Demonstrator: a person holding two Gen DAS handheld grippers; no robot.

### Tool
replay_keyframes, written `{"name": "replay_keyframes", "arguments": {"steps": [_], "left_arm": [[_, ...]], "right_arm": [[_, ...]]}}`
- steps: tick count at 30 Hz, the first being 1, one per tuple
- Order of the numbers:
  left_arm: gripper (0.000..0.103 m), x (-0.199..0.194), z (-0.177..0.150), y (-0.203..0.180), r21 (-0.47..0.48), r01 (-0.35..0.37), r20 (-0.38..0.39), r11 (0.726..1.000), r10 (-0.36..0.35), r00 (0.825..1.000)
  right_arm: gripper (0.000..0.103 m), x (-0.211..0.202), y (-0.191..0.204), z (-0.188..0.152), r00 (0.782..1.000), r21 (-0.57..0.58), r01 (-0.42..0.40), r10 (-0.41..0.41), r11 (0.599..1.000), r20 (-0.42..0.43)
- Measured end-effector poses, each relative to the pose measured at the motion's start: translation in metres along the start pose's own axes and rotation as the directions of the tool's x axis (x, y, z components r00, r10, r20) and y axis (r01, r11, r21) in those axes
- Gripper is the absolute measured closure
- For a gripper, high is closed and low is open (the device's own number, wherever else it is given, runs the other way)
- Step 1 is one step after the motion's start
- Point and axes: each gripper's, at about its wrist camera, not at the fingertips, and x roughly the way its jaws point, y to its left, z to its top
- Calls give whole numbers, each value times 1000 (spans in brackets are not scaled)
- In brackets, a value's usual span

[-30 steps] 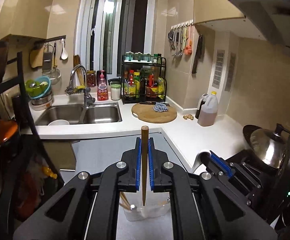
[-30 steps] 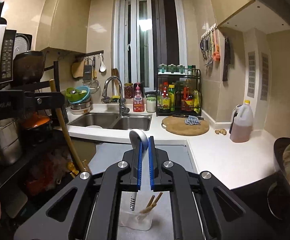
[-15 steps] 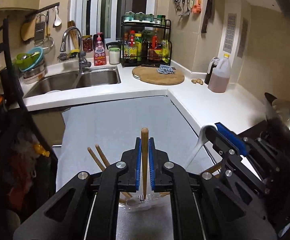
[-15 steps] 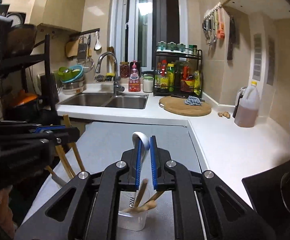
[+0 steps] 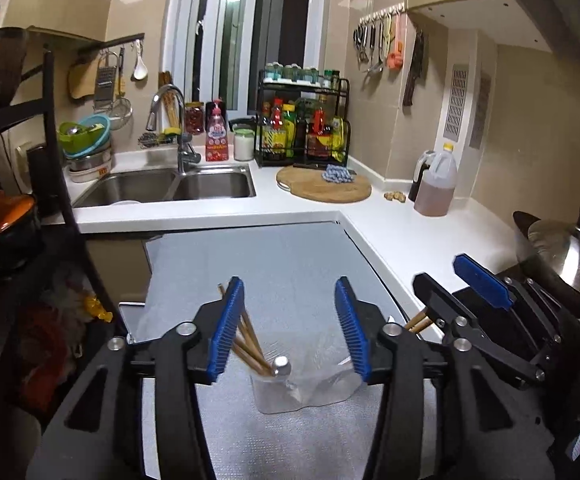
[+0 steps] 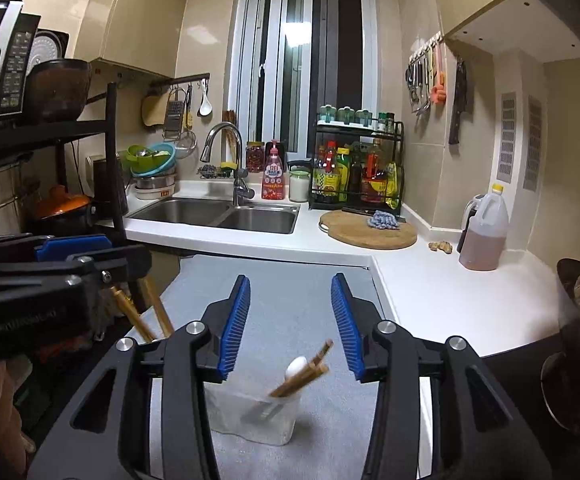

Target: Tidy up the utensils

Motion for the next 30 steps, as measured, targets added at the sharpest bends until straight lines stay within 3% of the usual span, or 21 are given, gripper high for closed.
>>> {"name": "replay_keyframes", "arguments": {"steps": [2,6,8,12,17,24,30], "left_arm": [[38,-17,-10,4,2,-15,35,1000,15,999],[13,-45,-53,17,-6,-37,105,999,37,994],[8,-47,-81,23,-30,-50,117,998,53,992],[8,-24,-122,23,-84,-84,47,993,89,995],[8,-9,-144,12,-37,-116,46,993,118,992],[8,15,-169,14,-74,-99,-36,992,97,995],[8,25,-182,15,-89,-90,-48,992,86,995]], "right_arm": [[53,-16,-3,-8,1000,10,9,-9,1000,6],[26,-49,-10,-40,999,51,42,-42,998,3],[17,-59,-14,-66,999,78,49,-48,996,-23],[13,-54,-16,-107,995,67,71,-66,995,-69],[12,-34,-23,-131,991,102,93,-81,990,-109],[10,-14,-29,-145,978,124,128,-105,984,-178],[9,-11,-30,-148,973,107,155,-132,982,-192]]}}
